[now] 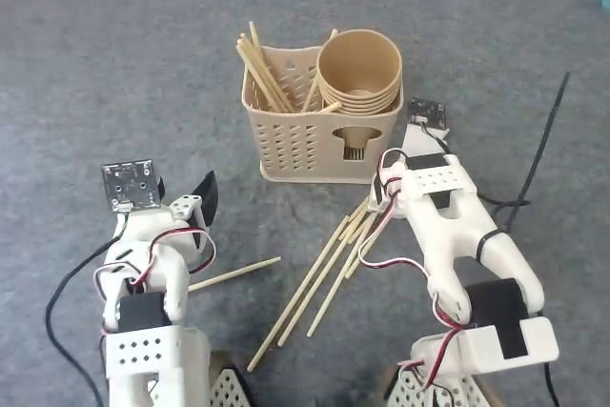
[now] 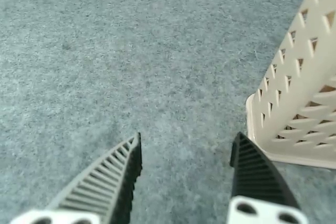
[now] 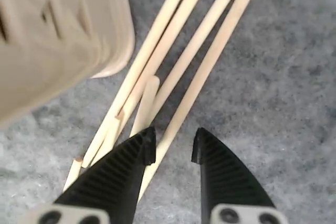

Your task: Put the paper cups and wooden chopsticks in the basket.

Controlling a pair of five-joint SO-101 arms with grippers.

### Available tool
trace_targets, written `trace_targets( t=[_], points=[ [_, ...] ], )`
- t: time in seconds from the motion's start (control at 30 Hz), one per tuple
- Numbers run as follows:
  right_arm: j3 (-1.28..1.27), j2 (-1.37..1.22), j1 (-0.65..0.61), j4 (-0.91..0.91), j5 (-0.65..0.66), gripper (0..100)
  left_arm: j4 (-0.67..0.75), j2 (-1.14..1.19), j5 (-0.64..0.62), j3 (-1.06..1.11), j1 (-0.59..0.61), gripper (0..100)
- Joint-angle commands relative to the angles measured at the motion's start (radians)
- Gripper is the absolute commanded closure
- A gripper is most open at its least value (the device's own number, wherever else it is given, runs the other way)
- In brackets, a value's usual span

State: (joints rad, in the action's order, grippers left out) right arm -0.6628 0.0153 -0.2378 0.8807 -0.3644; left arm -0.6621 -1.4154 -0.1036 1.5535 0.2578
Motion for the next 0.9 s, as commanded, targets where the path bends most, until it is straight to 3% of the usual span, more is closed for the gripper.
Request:
trace_targets(
  t=[0.0,0.1,0.2,0.3,0.4,0.6,0.87],
  points=[
    [0.008,-0.002,-0.008,-0.033,-0.011,86.4,0.012,-0.015,0.009,-0.002,0.005,74],
    [0.006,-0.002,-0.008,-0.025,-0.008,87.1,0.011,-0.015,0.009,-0.002,0.005,74],
    [0.006,-0.004,-0.004,0.018,0.005,94.2,0.011,-0.015,0.009,-0.002,0.005,74],
    [0.003,-0.004,-0.001,0.062,0.104,99.2,0.011,-0.017,0.009,-0.002,0.006,74],
    [0.002,-0.004,0.019,0.124,0.161,97.6,0.011,-0.018,0.009,-0.002,0.006,74],
    [0.002,-0.002,0.148,0.225,0.169,97.6,0.011,-0.017,0.034,-0.002,0.006,74],
    [0.008,0.01,0.326,0.297,0.37,99.0,0.011,-0.017,0.035,-0.002,0.006,74]
  ],
)
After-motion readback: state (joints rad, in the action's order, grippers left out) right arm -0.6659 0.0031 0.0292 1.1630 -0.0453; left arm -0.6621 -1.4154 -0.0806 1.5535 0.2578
